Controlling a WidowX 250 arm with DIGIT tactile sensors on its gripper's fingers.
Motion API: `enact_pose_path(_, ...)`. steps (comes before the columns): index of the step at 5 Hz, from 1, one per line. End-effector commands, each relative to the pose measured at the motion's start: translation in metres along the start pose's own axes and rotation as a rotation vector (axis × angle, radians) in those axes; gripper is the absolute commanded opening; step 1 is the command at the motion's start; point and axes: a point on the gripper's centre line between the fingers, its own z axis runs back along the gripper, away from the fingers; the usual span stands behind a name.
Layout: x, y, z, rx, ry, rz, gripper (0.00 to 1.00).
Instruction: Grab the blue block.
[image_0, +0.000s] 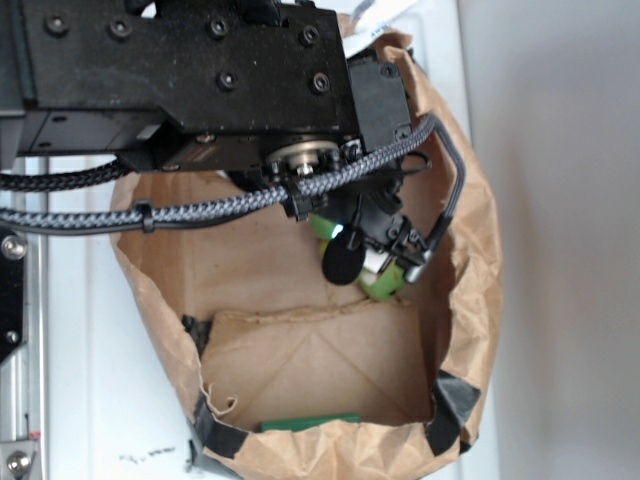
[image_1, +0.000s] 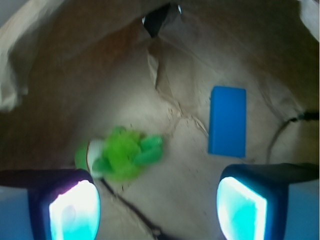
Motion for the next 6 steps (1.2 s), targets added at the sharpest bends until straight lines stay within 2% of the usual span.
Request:
enact_pose_path(1, 0.0529, 0.0333, -0.0073, 0.042, -0.085, 0.072, 1.0)
enact_pose_path(2, 0.0579, 0.0416, -0.0171, 0.053, -0.074, 0.016, 1.0)
enact_pose_path(6, 0.0579, 0.0416, -0.0171, 0.053, -0.074, 0.016, 1.0)
